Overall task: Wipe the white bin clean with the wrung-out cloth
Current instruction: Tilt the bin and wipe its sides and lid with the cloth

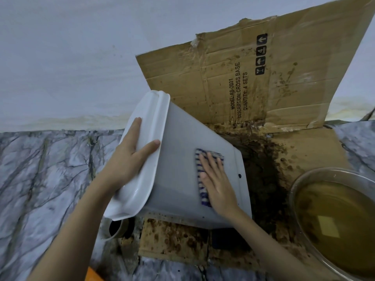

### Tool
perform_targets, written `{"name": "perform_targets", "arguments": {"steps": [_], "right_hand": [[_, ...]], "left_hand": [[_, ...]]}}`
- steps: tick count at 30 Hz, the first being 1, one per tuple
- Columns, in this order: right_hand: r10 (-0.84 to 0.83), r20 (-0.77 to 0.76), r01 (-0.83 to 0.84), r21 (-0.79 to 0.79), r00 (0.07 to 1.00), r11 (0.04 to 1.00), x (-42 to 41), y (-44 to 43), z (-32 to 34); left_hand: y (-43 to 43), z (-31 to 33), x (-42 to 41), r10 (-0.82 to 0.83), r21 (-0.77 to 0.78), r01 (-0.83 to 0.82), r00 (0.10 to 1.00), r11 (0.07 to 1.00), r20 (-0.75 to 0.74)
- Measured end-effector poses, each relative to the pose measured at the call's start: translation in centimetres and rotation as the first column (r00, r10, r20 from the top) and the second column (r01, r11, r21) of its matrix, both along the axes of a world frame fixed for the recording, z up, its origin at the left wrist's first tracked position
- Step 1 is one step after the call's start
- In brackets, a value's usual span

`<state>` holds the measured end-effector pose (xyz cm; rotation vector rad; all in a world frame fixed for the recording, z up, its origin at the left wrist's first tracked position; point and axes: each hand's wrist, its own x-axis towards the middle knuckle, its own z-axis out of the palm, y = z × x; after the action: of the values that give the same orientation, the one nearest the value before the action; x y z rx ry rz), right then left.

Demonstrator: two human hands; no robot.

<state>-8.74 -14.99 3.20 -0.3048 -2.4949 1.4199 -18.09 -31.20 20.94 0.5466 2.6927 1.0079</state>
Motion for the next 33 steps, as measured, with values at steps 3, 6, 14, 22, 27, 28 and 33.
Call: {"name": "perform_targets", "arguments": {"steps": [3,6,14,22,27,28,33], "right_hand": [[-0.154,0.145,0.158,-0.019,0.977,0.987,1.1,2.9,-4.1],[-0.306,0.341,0.356,-0.093,0.889,0.930,2.5,4.5,-6.4],[-0.459,0.618,0.644,-0.102,0.639,0.759,2.3,0.3,-2.5],[-0.189,-0.095,0.187,-0.029,0.977,0.982,1.6,-7.8,7.0],[-0.082,-0.357,0.117,0.076,0.931,0.990,2.8,-6.3,2.8],[-0.112,-0.338,0.134,0.044,0.935,0.990,3.0,-5.4,1.5],[-0.268,-0.054,0.258,-0.136,0.962,0.956,4.1,-0.1,-4.7]], "left_hand": [[-0.1,0.0,-0.1,-0.006,0.001,0.006,1.000,1.000,0.005],[0.2,0.1,0.0,-0.008,0.021,0.008,1.000,1.000,0.001],[0.5,0.2,0.3,-0.011,0.005,0.011,1.000,1.000,-0.015],[1.2,0.2,0.6,-0.017,0.008,0.018,0.999,1.000,-0.041],[0.9,0.0,0.4,-0.033,0.011,0.034,0.999,0.999,-0.040],[0.8,0.0,0.4,-0.032,0.012,0.033,0.999,0.999,-0.036],[0.9,0.1,0.6,-0.034,0.021,0.035,0.999,0.999,-0.035]]}}
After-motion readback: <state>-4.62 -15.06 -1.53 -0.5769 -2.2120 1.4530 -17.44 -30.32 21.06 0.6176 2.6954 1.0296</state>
